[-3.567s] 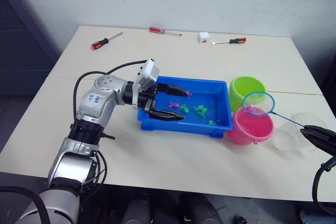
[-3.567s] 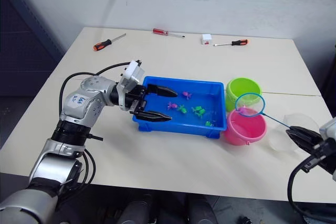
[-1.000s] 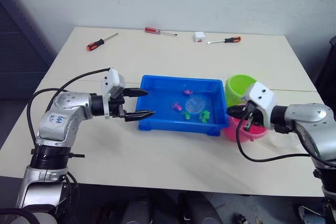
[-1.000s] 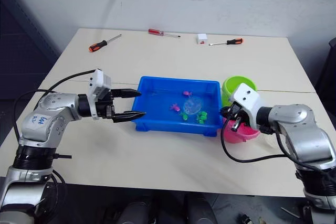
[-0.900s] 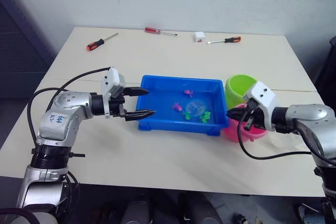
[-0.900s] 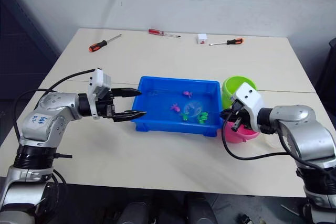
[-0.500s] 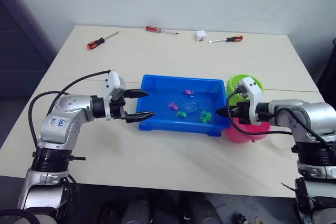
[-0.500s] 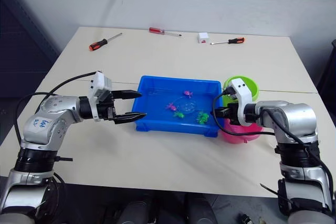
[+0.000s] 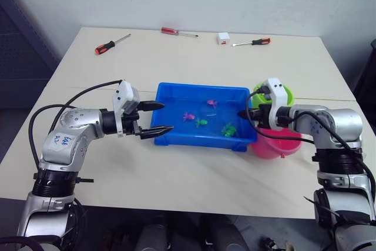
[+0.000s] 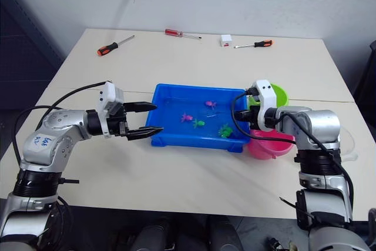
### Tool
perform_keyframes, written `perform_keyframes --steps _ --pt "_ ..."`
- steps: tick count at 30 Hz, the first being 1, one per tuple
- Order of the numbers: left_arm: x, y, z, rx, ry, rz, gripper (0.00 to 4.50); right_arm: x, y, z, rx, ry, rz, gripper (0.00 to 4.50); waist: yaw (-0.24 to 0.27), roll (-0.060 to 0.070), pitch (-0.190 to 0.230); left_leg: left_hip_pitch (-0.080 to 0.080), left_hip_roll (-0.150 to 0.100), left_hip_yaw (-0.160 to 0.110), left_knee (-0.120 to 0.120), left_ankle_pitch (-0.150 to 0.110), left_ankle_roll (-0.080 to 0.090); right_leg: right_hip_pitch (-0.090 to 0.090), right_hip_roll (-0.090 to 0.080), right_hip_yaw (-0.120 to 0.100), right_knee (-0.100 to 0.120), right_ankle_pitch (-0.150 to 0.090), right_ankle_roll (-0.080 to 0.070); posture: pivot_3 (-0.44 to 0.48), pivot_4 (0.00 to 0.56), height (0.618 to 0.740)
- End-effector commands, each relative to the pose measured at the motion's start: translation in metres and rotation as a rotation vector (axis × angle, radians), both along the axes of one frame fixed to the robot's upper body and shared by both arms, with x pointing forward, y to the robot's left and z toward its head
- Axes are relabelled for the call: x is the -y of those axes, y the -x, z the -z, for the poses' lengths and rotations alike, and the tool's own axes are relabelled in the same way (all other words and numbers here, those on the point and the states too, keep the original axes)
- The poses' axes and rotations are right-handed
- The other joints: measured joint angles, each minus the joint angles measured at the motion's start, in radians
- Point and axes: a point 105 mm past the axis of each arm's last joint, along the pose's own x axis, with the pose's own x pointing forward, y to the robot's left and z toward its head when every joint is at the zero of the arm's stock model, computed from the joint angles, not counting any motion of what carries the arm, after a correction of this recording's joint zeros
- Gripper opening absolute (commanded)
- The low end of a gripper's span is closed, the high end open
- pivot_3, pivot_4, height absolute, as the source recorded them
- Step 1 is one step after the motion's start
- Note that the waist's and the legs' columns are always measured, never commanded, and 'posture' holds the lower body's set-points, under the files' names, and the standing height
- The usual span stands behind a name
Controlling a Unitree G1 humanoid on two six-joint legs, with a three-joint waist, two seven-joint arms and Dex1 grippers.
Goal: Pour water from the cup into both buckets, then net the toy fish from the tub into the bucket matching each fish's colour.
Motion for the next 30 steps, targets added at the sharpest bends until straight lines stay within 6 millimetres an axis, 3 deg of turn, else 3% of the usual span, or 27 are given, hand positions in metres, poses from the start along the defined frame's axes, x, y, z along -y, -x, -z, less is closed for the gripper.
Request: perform_keyframes --steps 1,6,17,25,30 --pt "0.0 0.001 -0.016 0.055 0.022 0.009 4.48 0.0 0.007 -0.024 0.137 0.039 -0.057 0.0 0.001 0.0 0.0 0.0 0.0 0.0 0.0 0.0 0.0 0.0 0.0 0.0 0.0 0.0 0.0 0.0 0.15 0.74" --pt "0.003 -0.005 -0.022 0.051 0.052 0.024 4.48 0.005 0.021 -0.025 0.206 0.119 -0.098 0.0 0.004 0.0 0.0 -0.001 0.0 0.0 0.0 0.0 0.001 0.0 0.0 0.0 -0.001 0.0 0.0 0.0 0.15 0.74" --pt "0.029 -0.012 -0.03 0.032 0.09 0.171 4.48 0.018 0.081 -0.047 0.431 0.123 -0.127 0.0 0.006 0.0 0.0 0.0 0.0 0.0 0.001 0.0 0.001 0.001 0.0 0.0 -0.001 0.0 0.0 0.0 0.15 0.74" --pt "0.068 -0.009 -0.033 0.014 0.094 0.403 4.48 0.071 0.148 -0.05 0.506 0.238 0.034 0.0 0.03 0.0 0.0 0.0 0.0 0.0 0.001 -0.001 0.001 0.004 0.001 0.0 -0.003 0.0 0.001 0.0 0.15 0.74" --pt "0.081 -0.009 -0.032 0.004 0.095 0.48 4.48 0.087 0.171 -0.053 0.552 0.319 0.099 0.0 0.024 0.0 0.0 0.003 0.0 0.001 0.001 -0.001 0.001 0.005 0.002 0.002 -0.004 0.0 0.001 0.0 0.15 0.74"
